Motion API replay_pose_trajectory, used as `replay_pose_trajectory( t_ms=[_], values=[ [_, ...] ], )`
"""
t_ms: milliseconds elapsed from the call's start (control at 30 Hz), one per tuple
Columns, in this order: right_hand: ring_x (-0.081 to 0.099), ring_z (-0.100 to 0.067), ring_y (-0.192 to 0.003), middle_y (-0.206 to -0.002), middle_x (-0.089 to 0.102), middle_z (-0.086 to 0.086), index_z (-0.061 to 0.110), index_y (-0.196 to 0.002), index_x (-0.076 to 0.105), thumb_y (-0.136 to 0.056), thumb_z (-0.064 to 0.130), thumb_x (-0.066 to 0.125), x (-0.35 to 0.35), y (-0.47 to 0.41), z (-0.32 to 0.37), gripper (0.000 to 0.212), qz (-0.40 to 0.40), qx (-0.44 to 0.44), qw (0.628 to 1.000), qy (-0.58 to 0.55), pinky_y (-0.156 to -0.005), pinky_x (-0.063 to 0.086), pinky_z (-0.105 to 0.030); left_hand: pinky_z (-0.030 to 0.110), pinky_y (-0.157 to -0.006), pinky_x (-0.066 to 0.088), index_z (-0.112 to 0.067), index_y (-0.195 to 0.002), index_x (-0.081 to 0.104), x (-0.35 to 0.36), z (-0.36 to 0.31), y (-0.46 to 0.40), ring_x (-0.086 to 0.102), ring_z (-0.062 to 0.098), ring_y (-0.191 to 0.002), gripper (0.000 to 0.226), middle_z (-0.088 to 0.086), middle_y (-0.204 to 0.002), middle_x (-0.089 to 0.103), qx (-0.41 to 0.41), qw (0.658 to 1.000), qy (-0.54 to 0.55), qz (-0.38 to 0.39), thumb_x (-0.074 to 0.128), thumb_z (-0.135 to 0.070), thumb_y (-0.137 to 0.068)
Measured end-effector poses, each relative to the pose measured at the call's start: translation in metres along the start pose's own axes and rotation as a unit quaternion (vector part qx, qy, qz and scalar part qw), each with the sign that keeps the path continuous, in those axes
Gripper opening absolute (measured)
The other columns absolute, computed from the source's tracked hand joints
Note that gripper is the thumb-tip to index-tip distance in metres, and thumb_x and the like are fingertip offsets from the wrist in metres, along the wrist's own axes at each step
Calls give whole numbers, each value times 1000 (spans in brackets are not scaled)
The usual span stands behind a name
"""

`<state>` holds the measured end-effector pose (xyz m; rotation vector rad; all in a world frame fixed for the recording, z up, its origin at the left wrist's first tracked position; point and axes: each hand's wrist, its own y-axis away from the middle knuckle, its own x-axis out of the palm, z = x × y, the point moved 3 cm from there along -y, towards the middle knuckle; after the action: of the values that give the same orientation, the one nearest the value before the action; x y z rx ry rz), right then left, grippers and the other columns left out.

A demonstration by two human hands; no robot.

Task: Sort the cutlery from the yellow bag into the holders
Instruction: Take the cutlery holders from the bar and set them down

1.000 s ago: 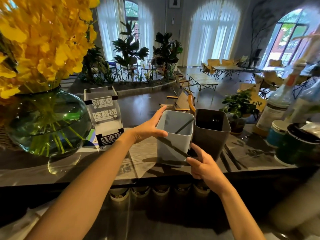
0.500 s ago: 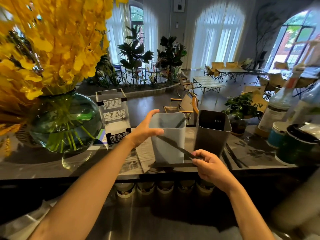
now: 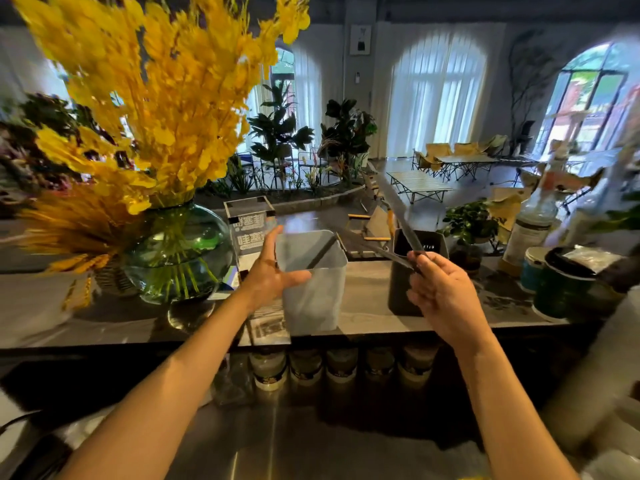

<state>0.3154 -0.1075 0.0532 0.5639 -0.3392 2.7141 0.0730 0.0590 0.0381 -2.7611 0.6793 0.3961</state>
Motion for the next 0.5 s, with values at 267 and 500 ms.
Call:
replay_pose_trajectory(
  t_ms=[267, 500],
  values=[
    [32, -10, -44, -57, 39, -2, 5, -105, 60, -100, 7, 57, 38, 43, 34, 6, 62, 93, 942, 317, -39, 27, -21, 40, -119, 28, -39, -155, 5, 16, -25, 73, 18, 15, -150, 128, -4, -166, 10, 45, 994, -90, 29, 85, -59, -57],
    [47, -12, -50, -62, 57, -4, 6, -94, 69, -95, 19, 68, 64, 82, 51, 12, 94, 40, 873, 477, -44, 40, -22, 24, -112, 23, -27, -158, 3, 29, -37, 124, 11, 2, -144, 117, -8, -164, 7, 62, 991, -104, 54, 86, -29, -76]
  ],
)
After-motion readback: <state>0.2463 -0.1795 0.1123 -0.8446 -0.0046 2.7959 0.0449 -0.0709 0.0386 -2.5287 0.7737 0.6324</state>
